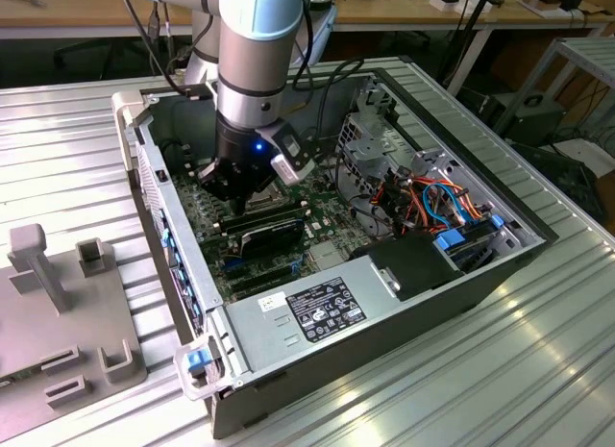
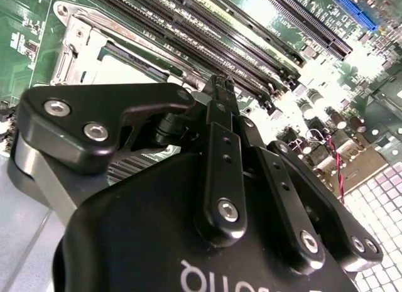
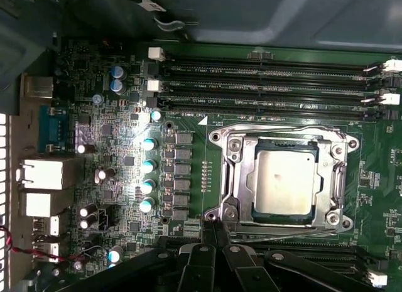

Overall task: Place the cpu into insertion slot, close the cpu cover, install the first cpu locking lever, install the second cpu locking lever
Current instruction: 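Install the second cpu locking lever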

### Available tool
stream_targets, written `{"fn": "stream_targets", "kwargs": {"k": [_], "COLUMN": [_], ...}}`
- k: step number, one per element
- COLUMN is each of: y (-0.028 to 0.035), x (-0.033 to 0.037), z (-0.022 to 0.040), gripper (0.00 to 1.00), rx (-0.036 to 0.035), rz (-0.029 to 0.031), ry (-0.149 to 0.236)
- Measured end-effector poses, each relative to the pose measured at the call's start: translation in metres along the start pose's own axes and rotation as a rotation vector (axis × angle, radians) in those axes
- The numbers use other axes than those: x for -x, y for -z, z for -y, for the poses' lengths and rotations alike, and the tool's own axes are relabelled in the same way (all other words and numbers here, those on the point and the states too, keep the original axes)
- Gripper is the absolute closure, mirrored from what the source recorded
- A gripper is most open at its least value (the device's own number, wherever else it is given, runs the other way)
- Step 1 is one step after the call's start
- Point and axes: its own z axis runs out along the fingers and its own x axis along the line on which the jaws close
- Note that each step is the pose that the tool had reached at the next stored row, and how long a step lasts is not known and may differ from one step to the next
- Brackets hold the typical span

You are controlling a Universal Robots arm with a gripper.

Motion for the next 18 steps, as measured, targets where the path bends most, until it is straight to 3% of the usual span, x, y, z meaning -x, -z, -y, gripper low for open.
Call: {"fn": "stream_targets", "kwargs": {"k": [9, 18], "y": [-0.0018, -0.0059], "x": [0.0, 0.0001], "z": [-0.0001, -0.0014], "gripper": [0.89, 0.89], "rx": [0.0008, 0.0167], "rz": [0.0001, 0.0005], "ry": [0.0, 0.0]}}
